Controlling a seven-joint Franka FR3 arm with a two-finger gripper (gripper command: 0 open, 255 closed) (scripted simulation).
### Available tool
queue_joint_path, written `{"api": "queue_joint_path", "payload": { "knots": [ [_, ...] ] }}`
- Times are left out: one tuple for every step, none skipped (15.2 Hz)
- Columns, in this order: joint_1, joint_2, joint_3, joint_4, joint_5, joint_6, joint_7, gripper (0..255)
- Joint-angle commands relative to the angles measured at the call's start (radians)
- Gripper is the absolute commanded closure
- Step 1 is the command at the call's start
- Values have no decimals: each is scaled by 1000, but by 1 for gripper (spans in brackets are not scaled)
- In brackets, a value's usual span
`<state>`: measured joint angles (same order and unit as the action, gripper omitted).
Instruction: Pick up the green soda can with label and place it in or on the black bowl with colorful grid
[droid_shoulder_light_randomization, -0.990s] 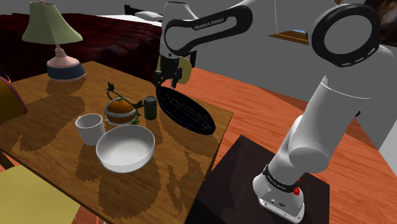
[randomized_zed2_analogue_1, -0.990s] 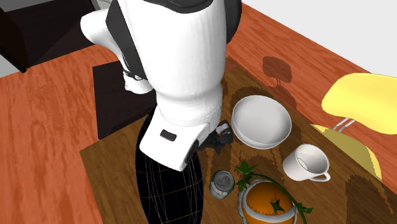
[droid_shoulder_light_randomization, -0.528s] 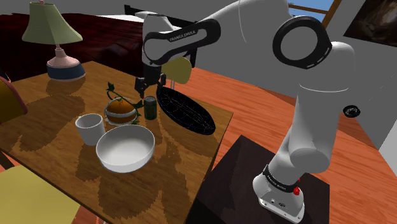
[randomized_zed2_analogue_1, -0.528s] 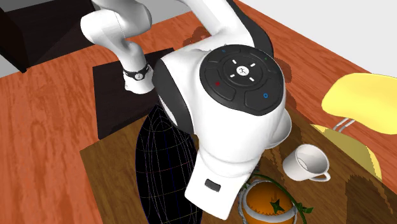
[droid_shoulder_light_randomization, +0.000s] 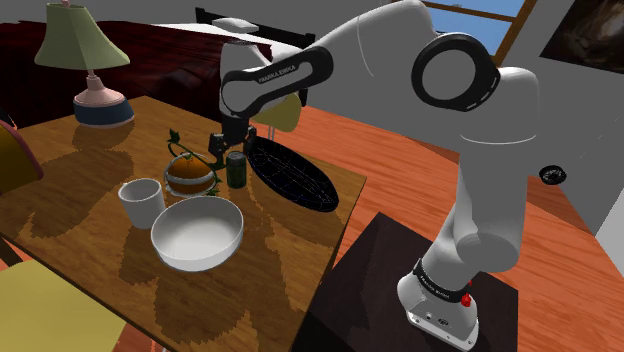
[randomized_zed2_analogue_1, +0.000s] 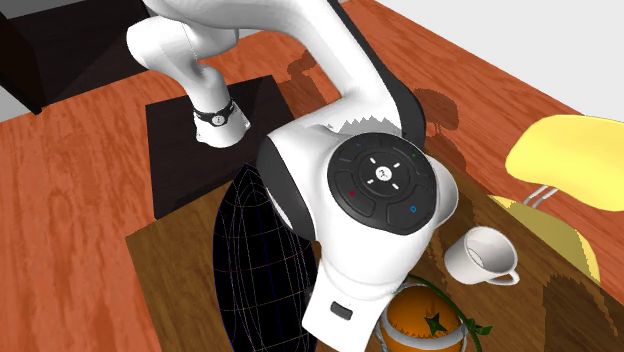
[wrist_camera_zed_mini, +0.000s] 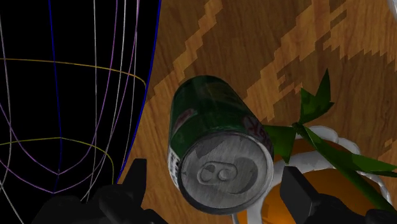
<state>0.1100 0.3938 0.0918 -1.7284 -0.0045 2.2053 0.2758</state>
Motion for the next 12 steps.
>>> {"api": "queue_joint_path", "payload": {
  "knots": [
    [2,1,0,-7,-1,9,2,0],
    [2,1,0,-7,-1,9,2,0],
    [2,1,0,-7,-1,9,2,0],
    [2,1,0,-7,-1,9,2,0],
    [2,1,0,-7,-1,9,2,0],
    [2,1,0,-7,-1,9,2,0],
    [2,1,0,-7,-1,9,2,0],
    [2,1,0,-7,-1,9,2,255],
    [2,1,0,-7,-1,9,2,255],
    [2,1,0,-7,-1,9,2,255],
    [2,2,0,-7,-1,9,2,255],
    [2,2,0,-7,-1,9,2,255]
  ]
}}
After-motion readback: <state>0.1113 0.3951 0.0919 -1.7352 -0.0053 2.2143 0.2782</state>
